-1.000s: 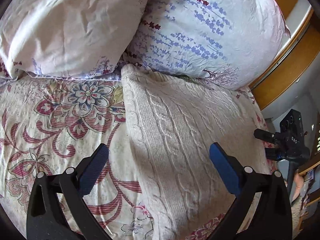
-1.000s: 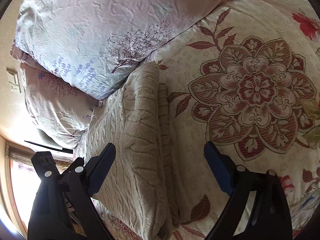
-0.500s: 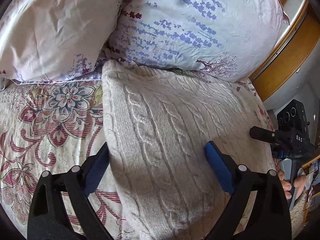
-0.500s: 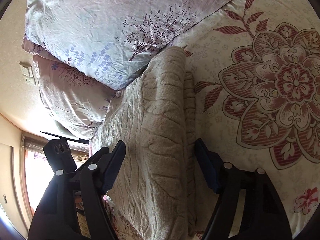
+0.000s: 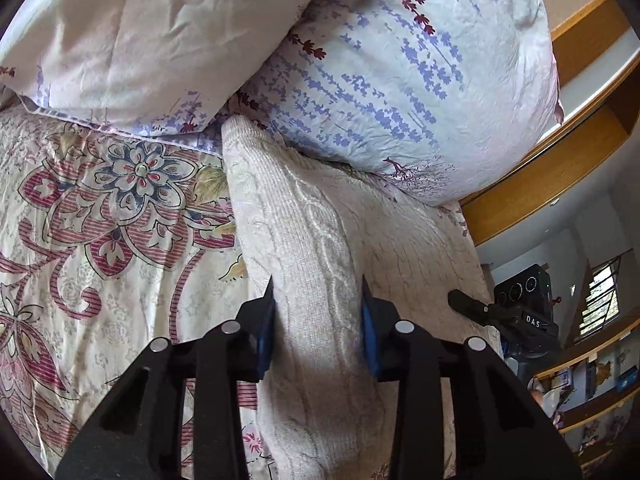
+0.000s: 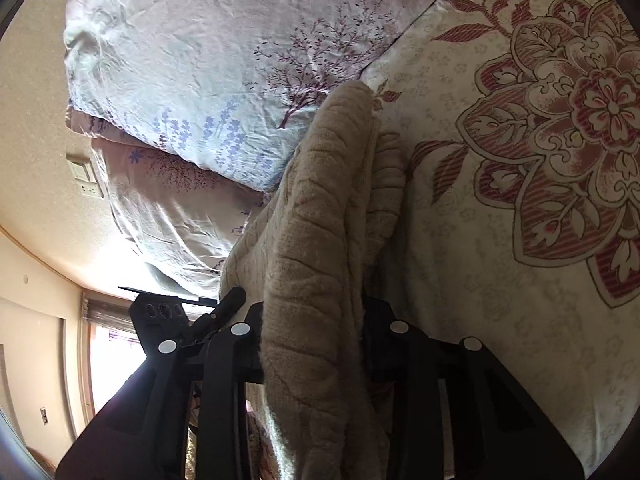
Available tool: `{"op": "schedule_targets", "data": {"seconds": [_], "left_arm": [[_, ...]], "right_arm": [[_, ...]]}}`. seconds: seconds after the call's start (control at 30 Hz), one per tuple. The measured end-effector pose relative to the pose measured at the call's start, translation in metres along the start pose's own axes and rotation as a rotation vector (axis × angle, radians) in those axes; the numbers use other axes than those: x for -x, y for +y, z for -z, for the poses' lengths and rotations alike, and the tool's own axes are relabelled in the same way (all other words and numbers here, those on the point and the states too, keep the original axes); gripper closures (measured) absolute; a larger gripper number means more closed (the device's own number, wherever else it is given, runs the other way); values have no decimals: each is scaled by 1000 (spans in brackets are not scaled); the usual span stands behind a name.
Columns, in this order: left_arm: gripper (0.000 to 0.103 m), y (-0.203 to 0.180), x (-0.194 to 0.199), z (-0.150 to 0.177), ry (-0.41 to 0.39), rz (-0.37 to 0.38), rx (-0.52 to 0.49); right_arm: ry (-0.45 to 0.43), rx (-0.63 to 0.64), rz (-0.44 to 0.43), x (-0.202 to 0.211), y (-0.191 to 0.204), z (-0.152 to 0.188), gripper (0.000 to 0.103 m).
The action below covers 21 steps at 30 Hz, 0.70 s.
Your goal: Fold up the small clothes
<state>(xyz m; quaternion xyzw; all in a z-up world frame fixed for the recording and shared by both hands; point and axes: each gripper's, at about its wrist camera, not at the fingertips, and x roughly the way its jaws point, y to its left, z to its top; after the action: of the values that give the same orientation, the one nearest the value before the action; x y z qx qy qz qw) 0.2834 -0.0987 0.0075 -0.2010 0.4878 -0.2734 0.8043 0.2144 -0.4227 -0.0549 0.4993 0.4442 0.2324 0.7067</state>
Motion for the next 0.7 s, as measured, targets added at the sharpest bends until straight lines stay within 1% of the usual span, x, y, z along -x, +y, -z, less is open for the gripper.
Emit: {"op": "schedule_targets", "data": {"seconds": [0.1, 0.17, 0.23, 0.33, 0.4, 0.47, 0.53, 0.6, 0.63, 0.7], "left_arm": [[72, 10, 13, 2, -5, 53, 33], [73, 13, 27, 4, -19, 66, 35], [73, 16, 46, 6, -45, 50, 23], [73, 30, 84, 5, -76, 29, 31], [73, 39, 106, 7, -94, -6, 24], [72, 49, 123, 9, -111, -50, 7], [71, 60, 128, 13, -112, -103, 5], [67, 77, 119, 17, -78, -166, 24], [63, 84, 113, 18, -69, -185, 32], [47, 90, 106, 22, -80, -203, 37]], "right_arm": [[-10, 15, -33, -4, 16, 4, 73], [-2, 31, -50, -10, 28, 8, 73], [26, 52, -68, -22, 41, 13, 73], [77, 85, -91, -48, 62, 23, 74], [107, 111, -107, -65, 73, 30, 74], [130, 155, -88, -83, 83, 39, 74], [149, 199, -27, -100, 88, 46, 74], [144, 215, 63, -113, 85, 50, 74], [141, 215, 84, -116, 82, 49, 73], [153, 188, 90, -115, 78, 47, 68]]}}
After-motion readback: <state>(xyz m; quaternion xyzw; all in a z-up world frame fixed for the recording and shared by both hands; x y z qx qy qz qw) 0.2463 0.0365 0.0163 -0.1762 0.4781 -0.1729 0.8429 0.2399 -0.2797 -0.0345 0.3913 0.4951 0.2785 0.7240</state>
